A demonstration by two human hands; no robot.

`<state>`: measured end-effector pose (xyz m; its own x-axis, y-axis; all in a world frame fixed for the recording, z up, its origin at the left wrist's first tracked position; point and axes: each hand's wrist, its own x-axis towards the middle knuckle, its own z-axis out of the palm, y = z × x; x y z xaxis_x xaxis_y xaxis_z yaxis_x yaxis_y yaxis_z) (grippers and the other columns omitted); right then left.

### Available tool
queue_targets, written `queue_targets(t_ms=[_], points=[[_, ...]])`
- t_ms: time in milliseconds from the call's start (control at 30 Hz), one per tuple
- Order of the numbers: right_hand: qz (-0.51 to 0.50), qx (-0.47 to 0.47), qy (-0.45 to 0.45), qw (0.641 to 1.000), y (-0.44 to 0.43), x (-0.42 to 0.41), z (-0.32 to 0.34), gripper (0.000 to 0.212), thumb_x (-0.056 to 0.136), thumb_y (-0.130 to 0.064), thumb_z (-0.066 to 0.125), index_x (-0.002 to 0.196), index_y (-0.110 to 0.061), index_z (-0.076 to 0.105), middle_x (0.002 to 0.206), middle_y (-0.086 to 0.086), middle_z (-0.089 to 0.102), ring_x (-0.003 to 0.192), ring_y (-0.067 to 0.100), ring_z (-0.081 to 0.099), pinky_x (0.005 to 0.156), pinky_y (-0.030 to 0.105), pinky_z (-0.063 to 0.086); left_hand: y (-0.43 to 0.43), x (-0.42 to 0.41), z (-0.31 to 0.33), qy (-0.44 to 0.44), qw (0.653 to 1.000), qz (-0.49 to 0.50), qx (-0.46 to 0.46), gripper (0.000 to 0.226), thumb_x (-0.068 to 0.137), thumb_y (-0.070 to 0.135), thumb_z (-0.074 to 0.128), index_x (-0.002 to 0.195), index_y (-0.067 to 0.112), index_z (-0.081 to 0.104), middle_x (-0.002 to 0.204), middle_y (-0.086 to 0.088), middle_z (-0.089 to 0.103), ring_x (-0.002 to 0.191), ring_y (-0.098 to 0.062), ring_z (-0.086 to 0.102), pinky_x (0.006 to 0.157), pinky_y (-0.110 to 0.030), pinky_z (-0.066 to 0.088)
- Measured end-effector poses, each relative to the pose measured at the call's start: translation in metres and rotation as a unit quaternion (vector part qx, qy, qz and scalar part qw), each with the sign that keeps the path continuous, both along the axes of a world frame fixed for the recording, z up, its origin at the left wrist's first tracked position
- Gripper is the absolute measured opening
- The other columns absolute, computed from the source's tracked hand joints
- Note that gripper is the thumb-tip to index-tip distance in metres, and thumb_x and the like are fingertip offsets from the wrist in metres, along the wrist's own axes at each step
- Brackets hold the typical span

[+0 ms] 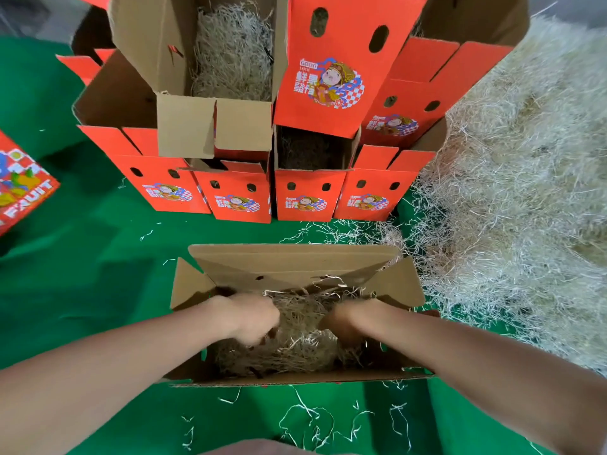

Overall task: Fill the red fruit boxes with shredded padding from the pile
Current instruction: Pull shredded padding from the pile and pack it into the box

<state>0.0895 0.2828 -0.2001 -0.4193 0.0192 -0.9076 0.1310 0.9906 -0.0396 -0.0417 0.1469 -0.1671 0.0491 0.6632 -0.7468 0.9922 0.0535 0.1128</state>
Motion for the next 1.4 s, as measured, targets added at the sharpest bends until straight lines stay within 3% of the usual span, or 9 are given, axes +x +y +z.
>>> queue_targets(t_ms=[133, 300, 467, 667, 833, 1033, 1133, 1233, 1400], points=[[-0.020, 0.017, 0.180, 0.983, -0.011, -0.003, -0.001, 0.028, 0.091, -0.014, 0.050, 0.117, -0.014, 0.060, 0.117, 0.012, 0.060, 0.098, 0.030, 0.061, 0.077, 0.036, 0.051, -0.009, 0.004, 0.003, -0.002, 0.999, 0.025, 0.045, 0.022, 0.086, -0.006, 0.047, 0.099, 0.000, 0.063, 0.105, -0.013, 0.056, 0.084, -0.025, 0.054, 0.075, -0.037, 0.051], [0.036, -0.052, -0.071, 0.995, -0.015, 0.012, 0.009, 0.035, 0.098, -0.020, 0.041, 0.129, -0.006, 0.049, 0.127, 0.015, 0.053, 0.101, 0.027, 0.058, 0.088, 0.033, 0.049, -0.036, -0.010, -0.026, 0.042, 0.991, -0.093, -0.086, 0.045, 0.094, 0.037, 0.041, 0.133, 0.014, 0.050, 0.136, -0.008, 0.051, 0.109, -0.021, 0.056, 0.089, -0.034, 0.047], [-0.058, -0.016, 0.267, 0.962, -0.008, 0.008, 0.059, 0.029, 0.089, -0.007, 0.049, 0.115, -0.014, 0.062, 0.114, 0.010, 0.060, 0.096, 0.024, 0.059, 0.080, 0.034, 0.050, -0.024, -0.008, 0.013, -0.083, 0.991, 0.095, 0.048, 0.034, 0.093, 0.017, 0.050, 0.126, 0.020, 0.059, 0.151, -0.004, 0.032, 0.135, -0.024, 0.035, 0.112, -0.029, 0.026], [-0.049, 0.039, 0.715, 0.697, -0.004, 0.024, 0.106, 0.023, 0.072, -0.007, 0.069, 0.094, -0.007, 0.062, 0.091, 0.008, 0.060, 0.079, 0.025, 0.058, 0.064, 0.034, 0.051, -0.040, -0.003, 0.072, -0.162, 0.940, 0.231, 0.194, 0.021, 0.086, 0.033, 0.060, 0.080, 0.018, 0.075, 0.086, 0.005, 0.073, 0.081, -0.009, 0.066, 0.082, -0.031, 0.049], [-0.139, 0.164, 0.495, 0.842, 0.018, 0.018, 0.122, 0.023, 0.091, -0.023, 0.054, 0.111, -0.014, 0.048, 0.100, 0.009, 0.063, 0.091, 0.030, 0.060, 0.069, 0.034, 0.043, -0.063, 0.014, 0.111, -0.272, 0.908, 0.280, 0.153, 0.024, 0.085, 0.045, 0.058, 0.076, 0.029, 0.073, 0.070, 0.018, 0.067, 0.063, 0.003, 0.058, 0.060, -0.011, 0.040], [-0.167, 0.110, 0.507, 0.838, -0.005, -0.019, 0.130, 0.018, 0.093, -0.022, 0.050, 0.106, -0.015, 0.058, 0.103, 0.009, 0.063, 0.100, 0.030, 0.059, 0.078, 0.035, 0.046, -0.098, 0.001, 0.133, -0.146, 0.924, 0.264, 0.236, 0.011, 0.079, 0.013, 0.068, 0.071, 0.007, 0.071, 0.049, 0.018, 0.055, 0.047, 0.006, 0.045, 0.049, -0.009, 0.026], [-0.189, 0.031, 0.519, 0.833, -0.020, -0.044, 0.132, 0.022, 0.094, -0.020, 0.049, 0.110, -0.012, 0.060, 0.112, 0.012, 0.063, 0.107, 0.030, 0.057, 0.086, 0.035, 0.045, -0.118, -0.029, 0.143, 0.002, 0.910, 0.322, 0.262, 0.014, 0.082, 0.011, 0.062, 0.085, 0.014, 0.075, 0.079, 0.020, 0.070, 0.067, 0.014, 0.053, 0.065, -0.005, 0.036], [-0.177, -0.109, 0.497, 0.842, -0.029, -0.060, 0.135, 0.040, 0.092, -0.021, 0.052, 0.132, -0.016, 0.052, 0.134, 0.005, 0.053, 0.122, 0.023, 0.049, 0.100, 0.028, 0.036, -0.139, -0.042, 0.135, 0.133, 0.815, 0.442, 0.349, 0.030, 0.082, 0.021, 0.054, 0.105, 0.025, 0.072, 0.121, 0.006, 0.061, 0.119, -0.012, 0.050, 0.101, -0.026, 0.037], [-0.227, -0.161, 0.394, 0.876, -0.017, -0.051, 0.127, 0.074, 0.086, -0.033, 0.062, 0.146, -0.035, 0.019, 0.145, -0.004, 0.038, 0.119, 0.016, 0.047, 0.097, 0.024, 0.039, -0.134, 0.013, 0.099, -0.111, 0.542, 0.667, 0.500, 0.067, 0.078, 0.023, 0.074, 0.132, 0.014, 0.036, 0.130, -0.004, 0.023, 0.116, -0.008, 0.025, 0.109, -0.034, 0.027]])
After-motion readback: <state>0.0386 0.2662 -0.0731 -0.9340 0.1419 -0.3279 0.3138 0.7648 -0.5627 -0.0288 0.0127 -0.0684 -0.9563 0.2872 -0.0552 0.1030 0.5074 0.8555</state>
